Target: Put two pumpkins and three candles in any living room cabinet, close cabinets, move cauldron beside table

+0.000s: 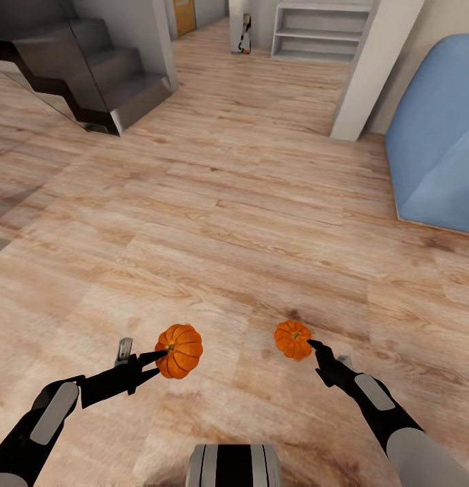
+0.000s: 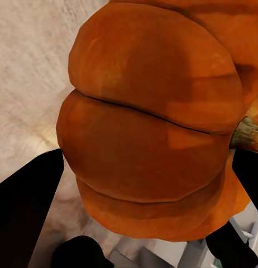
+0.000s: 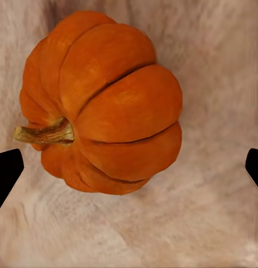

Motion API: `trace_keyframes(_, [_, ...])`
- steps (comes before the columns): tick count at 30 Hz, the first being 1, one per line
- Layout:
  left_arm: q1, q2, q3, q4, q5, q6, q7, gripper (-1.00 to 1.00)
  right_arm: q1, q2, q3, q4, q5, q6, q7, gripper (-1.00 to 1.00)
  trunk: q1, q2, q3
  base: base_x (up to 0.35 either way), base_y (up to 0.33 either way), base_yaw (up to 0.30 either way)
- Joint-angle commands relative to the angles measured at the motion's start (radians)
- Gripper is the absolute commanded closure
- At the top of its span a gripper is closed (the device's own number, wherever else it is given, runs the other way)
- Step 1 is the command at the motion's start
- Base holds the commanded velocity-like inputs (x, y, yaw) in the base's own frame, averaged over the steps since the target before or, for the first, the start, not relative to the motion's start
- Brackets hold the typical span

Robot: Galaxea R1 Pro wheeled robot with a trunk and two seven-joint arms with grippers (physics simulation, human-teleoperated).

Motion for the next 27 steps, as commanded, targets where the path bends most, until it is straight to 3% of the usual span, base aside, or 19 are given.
trace_keyframes(1, [0.000,0.000,0.002,0.000,-0.001,0.005,-0.005,1.00,0.000,0.000,-0.005,0.000,-0.002,0.006,0.002,-1.00,0.000,0.000,-0.005,0.000,0.000,0.000])
trace_keyframes(10, [0.000,-0.002,0.000,0.000,-0.001,0.005,-0.005,1.00,0.000,0.000,-0.001,0.000,-0.002,0.007,0.002,-1.00,0.004,-0.003,-0.039,0.000,0.000,0.000])
trace_keyframes(27, [0.000,-0.002,-0.001,0.000,-0.001,0.005,-0.004,1.00,0.000,0.001,0.000,0.000,0.000,0.005,0.002,-1.00,0.004,-0.003,-0.039,0.011,0.010,0.000])
